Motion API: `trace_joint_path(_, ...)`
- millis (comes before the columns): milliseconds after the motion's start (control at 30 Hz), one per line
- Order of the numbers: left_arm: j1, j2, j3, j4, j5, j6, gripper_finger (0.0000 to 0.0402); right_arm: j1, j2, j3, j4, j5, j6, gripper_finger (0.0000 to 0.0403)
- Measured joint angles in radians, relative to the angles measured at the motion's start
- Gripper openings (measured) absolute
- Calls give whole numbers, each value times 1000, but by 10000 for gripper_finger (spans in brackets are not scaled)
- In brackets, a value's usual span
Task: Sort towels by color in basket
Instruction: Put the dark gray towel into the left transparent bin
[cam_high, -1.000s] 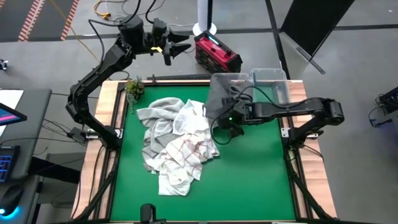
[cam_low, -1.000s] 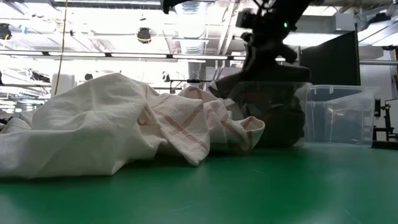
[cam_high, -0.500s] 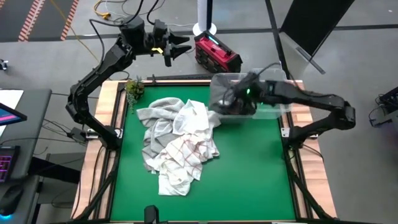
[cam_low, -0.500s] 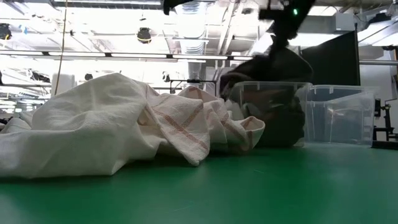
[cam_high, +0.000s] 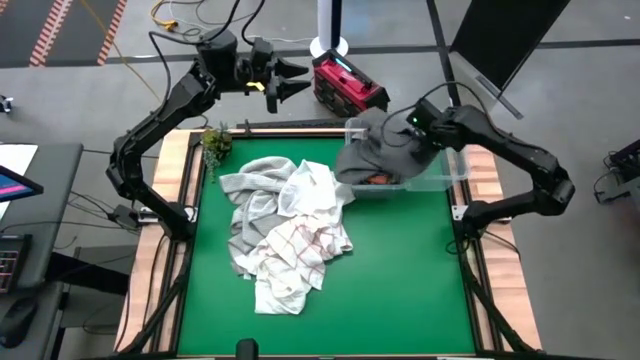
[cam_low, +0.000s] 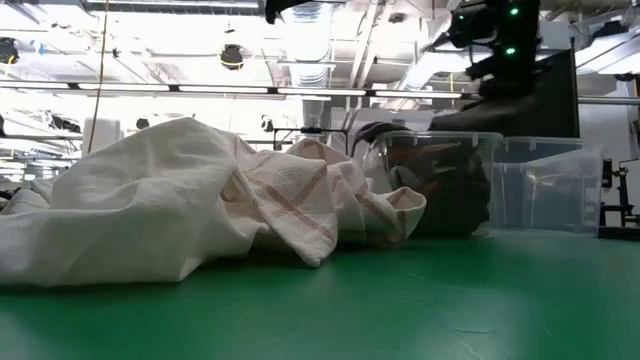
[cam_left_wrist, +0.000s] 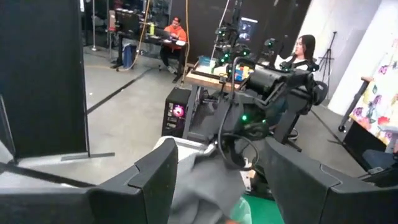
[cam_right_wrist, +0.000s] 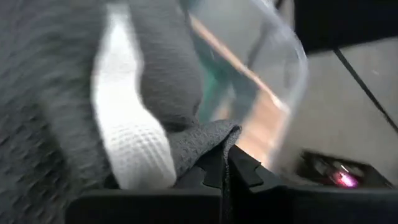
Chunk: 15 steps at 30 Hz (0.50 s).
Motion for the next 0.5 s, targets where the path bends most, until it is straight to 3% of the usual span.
trace_joint_path(100,0,0,0,-8,0,-1,224,-11,-17,0,-94,6,-1,19)
trace_joint_path(167,0,0,0,-4,0,-5,224,-12,-38,0,-93,-52,-45,20)
trace_joint_path(367,0,0,0,24,-1,-7,224,53,-80,0,117,-467,-177,22)
trace_joint_path(500,0,0,0,56,-1,-26,224,112,-72,0,255,-625,-233,21)
